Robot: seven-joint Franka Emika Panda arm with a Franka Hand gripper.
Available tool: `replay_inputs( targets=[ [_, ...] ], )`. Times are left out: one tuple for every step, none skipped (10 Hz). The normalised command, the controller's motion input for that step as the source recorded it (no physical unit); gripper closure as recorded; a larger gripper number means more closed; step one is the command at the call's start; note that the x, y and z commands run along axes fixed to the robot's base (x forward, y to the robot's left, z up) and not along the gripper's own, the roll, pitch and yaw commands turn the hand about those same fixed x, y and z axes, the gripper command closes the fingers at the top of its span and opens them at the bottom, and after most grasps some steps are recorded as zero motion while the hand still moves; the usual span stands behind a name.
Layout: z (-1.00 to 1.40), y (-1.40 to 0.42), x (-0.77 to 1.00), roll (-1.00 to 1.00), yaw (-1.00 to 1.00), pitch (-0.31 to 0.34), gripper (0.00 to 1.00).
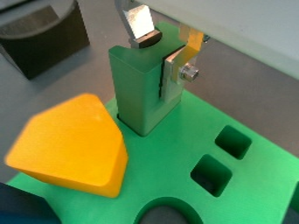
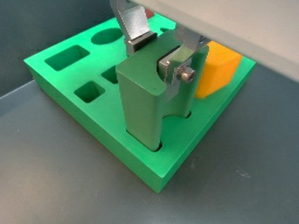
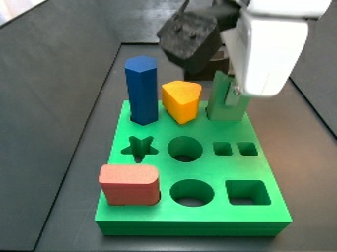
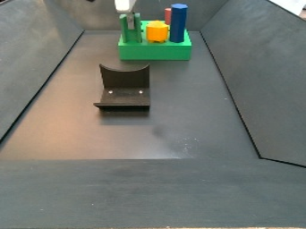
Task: Pick up the arch object. Move up. Place the arch object on the fixture. Regrasp the arch object. Move to above the board. Insert the arch object.
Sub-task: Insert the arch object.
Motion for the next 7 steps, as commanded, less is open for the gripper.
replay_inputs(
  targets=[
    [-0.42, 0.00, 0.03, -0.07, 0.00, -0.027, 1.00],
    [-0.47, 0.00, 0.03, -0.02, 0.00, 0.000, 1.00],
    [-0.46, 0.00, 0.04, 0.00, 0.00, 0.000, 1.00],
    [-0.40, 0.00, 0.00, 0.00, 0.01, -0.030, 1.00],
    [-0.14, 0.00, -0.05, -0.01, 0.00, -0.096, 1.00],
    [0.00, 0.00, 0.00, 0.00, 0.00, 0.001, 1.00],
    [0.00, 0.00, 0.00, 0.00, 0.00, 0.000, 1.00]
  ],
)
